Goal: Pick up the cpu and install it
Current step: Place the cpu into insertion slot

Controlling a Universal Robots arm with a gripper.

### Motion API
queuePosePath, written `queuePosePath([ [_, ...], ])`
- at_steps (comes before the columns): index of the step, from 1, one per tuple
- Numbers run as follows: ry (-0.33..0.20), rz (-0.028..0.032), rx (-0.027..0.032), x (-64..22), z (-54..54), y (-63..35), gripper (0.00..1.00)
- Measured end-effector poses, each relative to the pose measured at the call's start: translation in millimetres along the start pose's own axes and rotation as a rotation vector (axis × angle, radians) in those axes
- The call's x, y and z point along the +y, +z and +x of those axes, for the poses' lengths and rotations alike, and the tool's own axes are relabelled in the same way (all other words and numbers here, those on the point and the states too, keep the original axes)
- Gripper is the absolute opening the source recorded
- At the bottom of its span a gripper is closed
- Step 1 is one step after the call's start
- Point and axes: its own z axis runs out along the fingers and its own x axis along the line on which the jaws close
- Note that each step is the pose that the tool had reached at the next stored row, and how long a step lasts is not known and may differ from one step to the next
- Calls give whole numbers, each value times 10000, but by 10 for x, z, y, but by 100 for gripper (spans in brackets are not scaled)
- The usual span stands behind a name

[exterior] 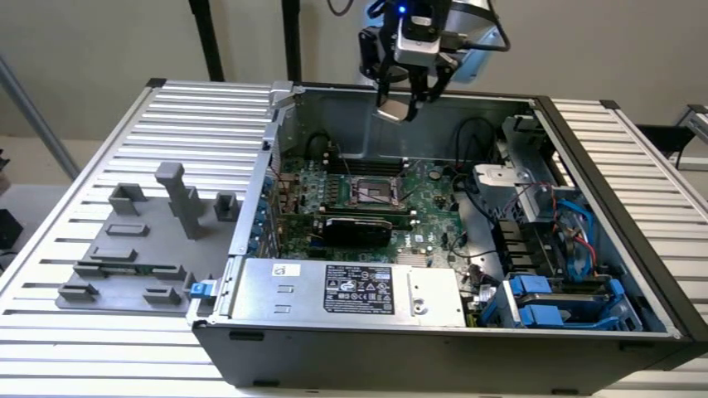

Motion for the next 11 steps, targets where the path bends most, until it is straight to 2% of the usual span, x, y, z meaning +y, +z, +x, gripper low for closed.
queuePosePath([
  [11, 1993, -82, -56, -2, -3, 73, 55],
])
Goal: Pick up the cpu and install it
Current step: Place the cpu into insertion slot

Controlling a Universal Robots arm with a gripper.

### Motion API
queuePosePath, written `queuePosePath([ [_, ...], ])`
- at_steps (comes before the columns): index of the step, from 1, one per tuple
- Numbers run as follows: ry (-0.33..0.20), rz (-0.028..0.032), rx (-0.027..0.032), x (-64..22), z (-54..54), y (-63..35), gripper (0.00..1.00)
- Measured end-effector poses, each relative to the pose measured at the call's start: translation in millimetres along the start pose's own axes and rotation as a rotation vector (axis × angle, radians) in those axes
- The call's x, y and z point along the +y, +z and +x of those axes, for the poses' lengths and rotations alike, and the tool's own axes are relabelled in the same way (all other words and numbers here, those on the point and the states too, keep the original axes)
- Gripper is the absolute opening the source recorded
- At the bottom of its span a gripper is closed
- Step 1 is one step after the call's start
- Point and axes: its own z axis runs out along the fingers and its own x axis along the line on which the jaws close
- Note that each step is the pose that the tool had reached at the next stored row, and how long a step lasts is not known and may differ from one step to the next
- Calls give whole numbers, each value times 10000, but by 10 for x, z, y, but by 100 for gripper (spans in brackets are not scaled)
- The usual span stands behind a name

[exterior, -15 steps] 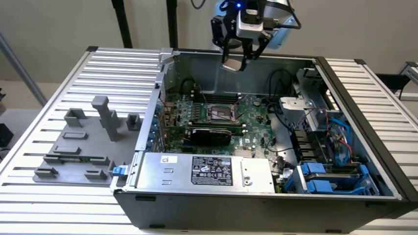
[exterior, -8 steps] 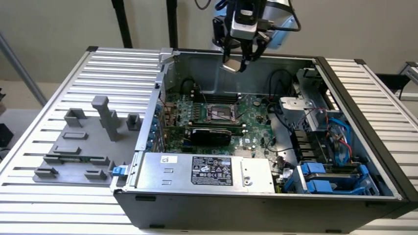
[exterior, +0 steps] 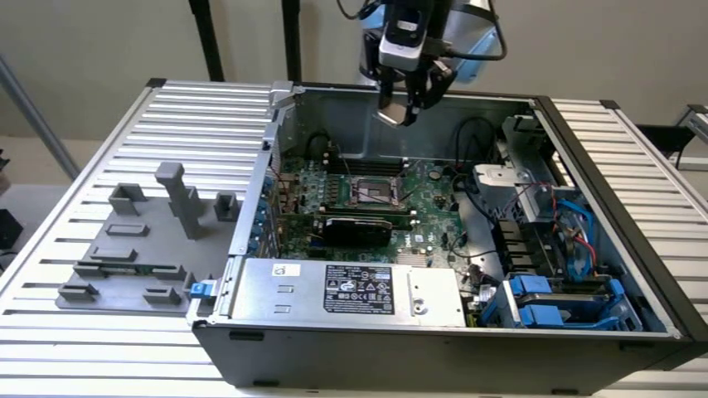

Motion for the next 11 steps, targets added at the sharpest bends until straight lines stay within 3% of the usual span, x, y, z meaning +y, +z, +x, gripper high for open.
queuePosePath([
  [11, 2008, -83, -56, -3, -5, 118, 55],
])
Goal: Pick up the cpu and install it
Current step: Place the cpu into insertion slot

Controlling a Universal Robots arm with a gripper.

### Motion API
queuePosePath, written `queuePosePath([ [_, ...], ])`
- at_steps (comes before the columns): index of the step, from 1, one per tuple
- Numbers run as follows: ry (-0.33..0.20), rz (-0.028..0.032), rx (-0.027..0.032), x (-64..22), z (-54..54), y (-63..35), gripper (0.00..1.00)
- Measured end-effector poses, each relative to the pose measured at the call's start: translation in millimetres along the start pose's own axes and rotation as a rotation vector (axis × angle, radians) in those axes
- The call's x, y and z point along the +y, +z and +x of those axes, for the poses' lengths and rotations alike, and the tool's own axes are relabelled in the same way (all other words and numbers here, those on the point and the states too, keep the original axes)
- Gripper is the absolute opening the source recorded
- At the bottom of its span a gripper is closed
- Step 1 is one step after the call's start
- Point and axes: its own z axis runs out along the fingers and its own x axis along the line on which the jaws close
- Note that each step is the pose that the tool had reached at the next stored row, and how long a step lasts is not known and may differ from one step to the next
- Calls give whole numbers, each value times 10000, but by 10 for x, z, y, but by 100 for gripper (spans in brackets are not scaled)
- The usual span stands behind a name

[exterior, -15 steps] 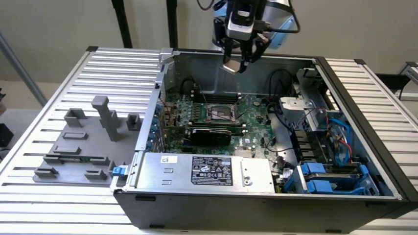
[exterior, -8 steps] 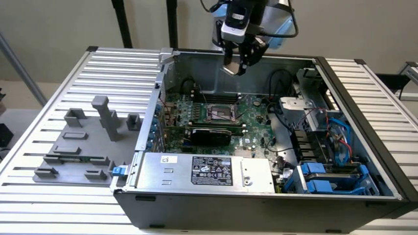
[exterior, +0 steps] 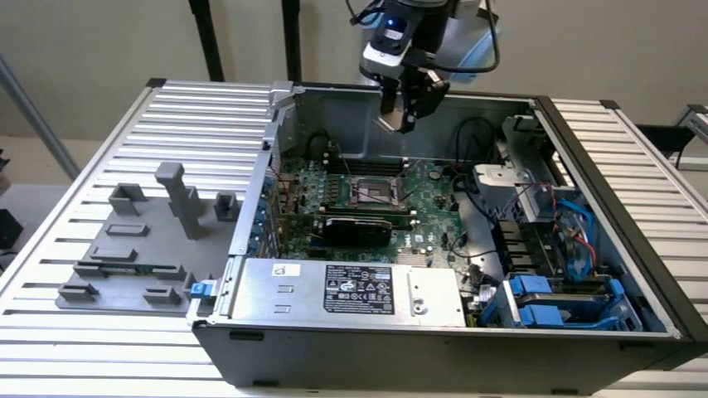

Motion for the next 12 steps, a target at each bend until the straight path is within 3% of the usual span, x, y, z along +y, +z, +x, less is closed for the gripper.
queuePosePath([
  [12, 2178, -90, -61, -4, -5, 127, 55],
])
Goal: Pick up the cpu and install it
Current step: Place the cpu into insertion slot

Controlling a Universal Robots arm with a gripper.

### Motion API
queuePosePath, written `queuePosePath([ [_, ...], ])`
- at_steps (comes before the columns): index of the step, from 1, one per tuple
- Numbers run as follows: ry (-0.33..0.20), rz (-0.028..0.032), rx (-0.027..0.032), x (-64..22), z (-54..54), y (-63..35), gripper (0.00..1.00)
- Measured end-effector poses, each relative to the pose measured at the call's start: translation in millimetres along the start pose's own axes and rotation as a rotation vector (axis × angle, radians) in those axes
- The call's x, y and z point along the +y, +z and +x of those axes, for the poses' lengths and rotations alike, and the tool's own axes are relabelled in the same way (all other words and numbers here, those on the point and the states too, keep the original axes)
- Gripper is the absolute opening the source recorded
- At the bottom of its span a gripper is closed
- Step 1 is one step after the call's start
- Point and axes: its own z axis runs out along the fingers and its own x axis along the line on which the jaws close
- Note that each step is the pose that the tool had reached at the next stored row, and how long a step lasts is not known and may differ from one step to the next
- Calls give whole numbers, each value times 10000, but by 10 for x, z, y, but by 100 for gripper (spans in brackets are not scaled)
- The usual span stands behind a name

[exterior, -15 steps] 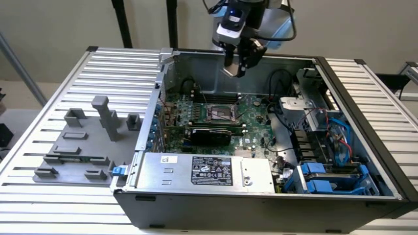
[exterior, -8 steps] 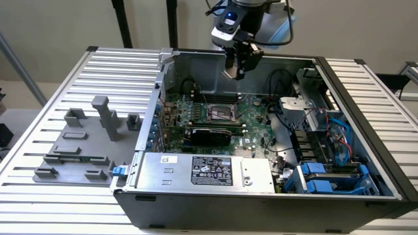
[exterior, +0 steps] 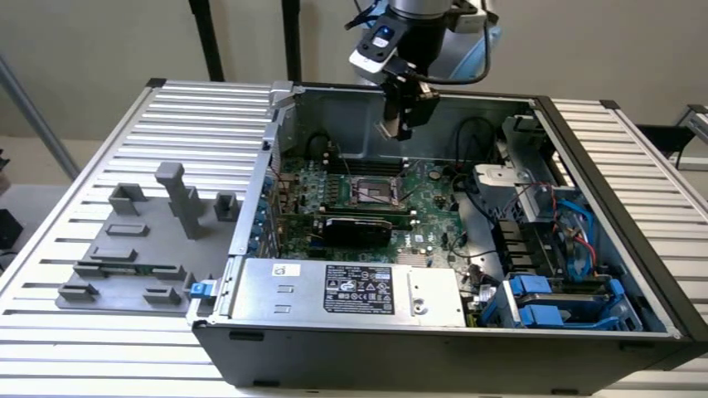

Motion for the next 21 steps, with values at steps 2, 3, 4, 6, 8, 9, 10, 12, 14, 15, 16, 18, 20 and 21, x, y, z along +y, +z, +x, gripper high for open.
queuePosePath([
  [2, 359, -15, -11, 0, -1, 21, 55],
  [3, 539, -22, -15, -1, -1, 31, 55],
  [4, 723, -29, -21, -1, -2, 41, 55],
  [6, 1088, -45, -31, -2, -2, 59, 55],
  [8, 1422, -57, -42, -2, -3, 63, 55],
  [9, 1510, -60, -44, -6, -2, 63, 55],
  [10, 1556, -62, -45, -12, 1, 63, 55],
  [12, 1582, -67, -43, -40, 9, 64, 55],
  [14, 1590, -66, -45, -88, 22, 63, 55],
  [15, 1597, -66, -45, -115, 30, 62, 55],
  [16, 1609, -68, -45, -137, 37, 62, 55],
  [18, 1757, -72, -51, -152, 42, 64, 55],
  [20, 2031, -84, -57, -154, 42, 74, 55],
  [21, 2183, -90, -62, -155, 41, 81, 55],
])
